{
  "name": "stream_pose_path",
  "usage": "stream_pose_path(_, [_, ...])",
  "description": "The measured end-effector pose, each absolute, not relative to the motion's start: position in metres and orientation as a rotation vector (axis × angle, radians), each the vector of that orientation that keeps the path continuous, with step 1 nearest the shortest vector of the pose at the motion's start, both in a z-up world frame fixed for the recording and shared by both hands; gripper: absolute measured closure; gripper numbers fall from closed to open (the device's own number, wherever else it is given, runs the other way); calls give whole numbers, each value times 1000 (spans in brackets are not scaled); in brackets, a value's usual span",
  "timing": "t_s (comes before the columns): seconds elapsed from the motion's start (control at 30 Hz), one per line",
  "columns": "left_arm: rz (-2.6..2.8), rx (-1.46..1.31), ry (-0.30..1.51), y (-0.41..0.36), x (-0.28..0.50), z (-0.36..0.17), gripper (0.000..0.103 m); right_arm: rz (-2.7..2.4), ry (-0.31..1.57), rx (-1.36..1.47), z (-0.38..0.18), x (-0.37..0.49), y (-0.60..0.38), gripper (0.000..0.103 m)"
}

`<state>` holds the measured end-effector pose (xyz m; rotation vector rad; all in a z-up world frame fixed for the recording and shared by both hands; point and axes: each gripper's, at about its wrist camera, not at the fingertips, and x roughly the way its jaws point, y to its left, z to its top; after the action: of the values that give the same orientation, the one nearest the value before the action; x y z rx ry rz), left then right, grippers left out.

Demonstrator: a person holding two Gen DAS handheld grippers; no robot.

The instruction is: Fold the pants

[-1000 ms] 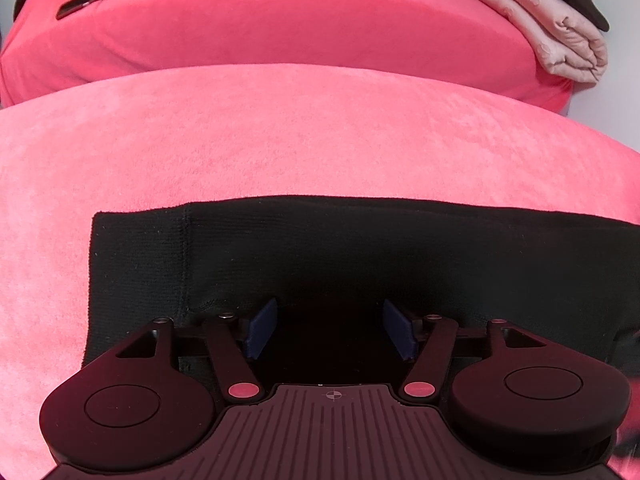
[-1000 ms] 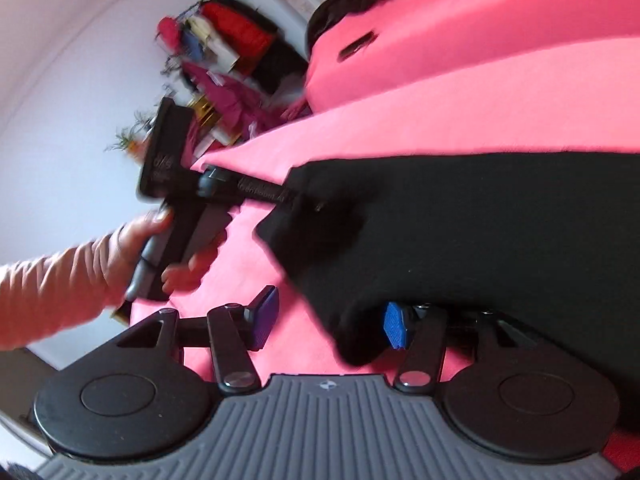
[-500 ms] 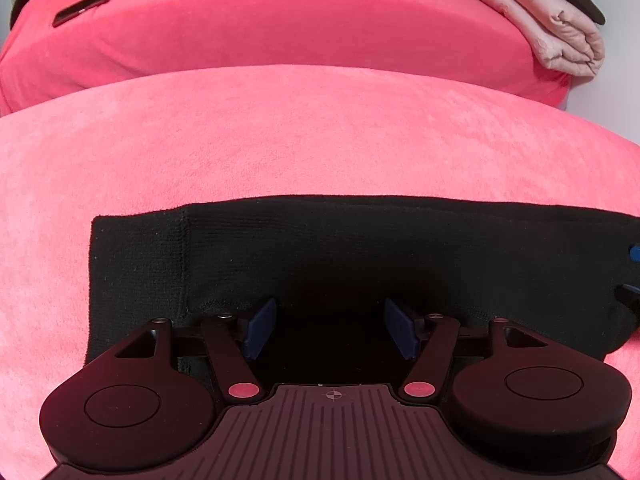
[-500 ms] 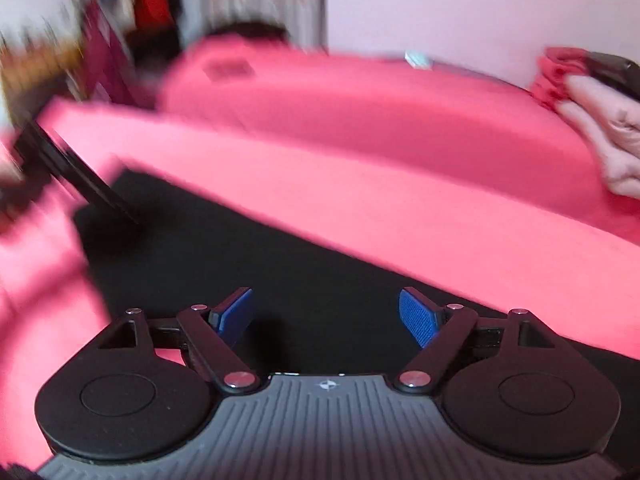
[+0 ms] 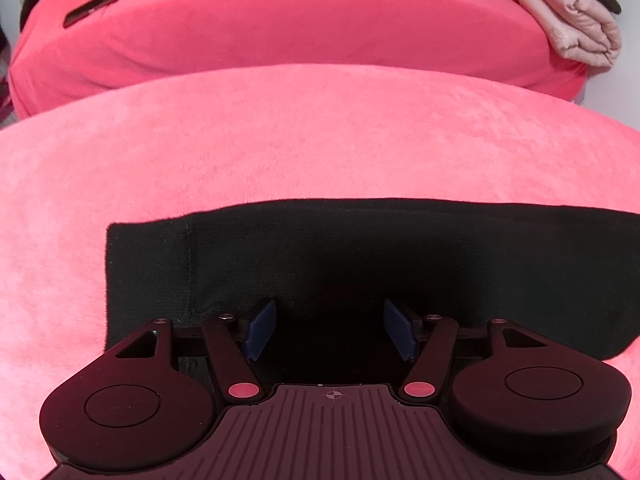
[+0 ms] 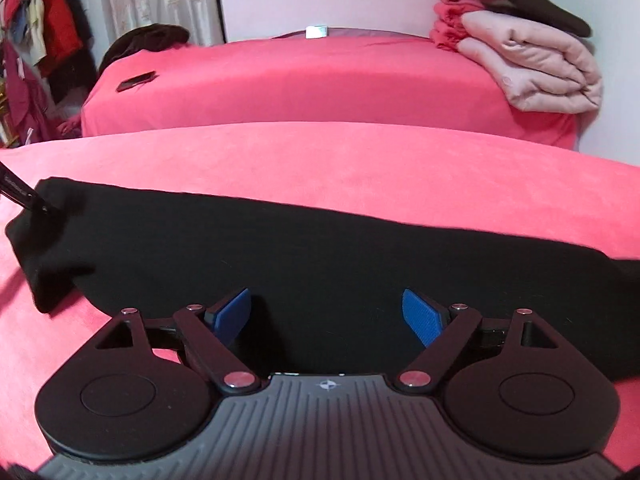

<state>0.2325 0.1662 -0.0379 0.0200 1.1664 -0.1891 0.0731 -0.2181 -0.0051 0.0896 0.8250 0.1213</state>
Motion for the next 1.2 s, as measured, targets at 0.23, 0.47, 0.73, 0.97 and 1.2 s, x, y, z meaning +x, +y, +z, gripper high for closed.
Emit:
stream_pose_path(0.23, [-278,22,1079,128,217,-11,0,6,792,153,7,58,-243,16])
stream_pose_path(0.47, [-392,45,1071,67,213,-22,0,-3,782,139,-1,61,-252,16])
stream_pose_path(0.73, [-375,49,1116,64,218,-45,0,-137,762,171,2,38,-296,16])
stream_pose_path(0.97, [-361,62,1123,64,220,-45,0,-267,716,330,9,2,-317,15])
stream_pose_path(1.2, [-358,56,1120,61,216,-47,0,-359,730,573,2,-26,-330,15])
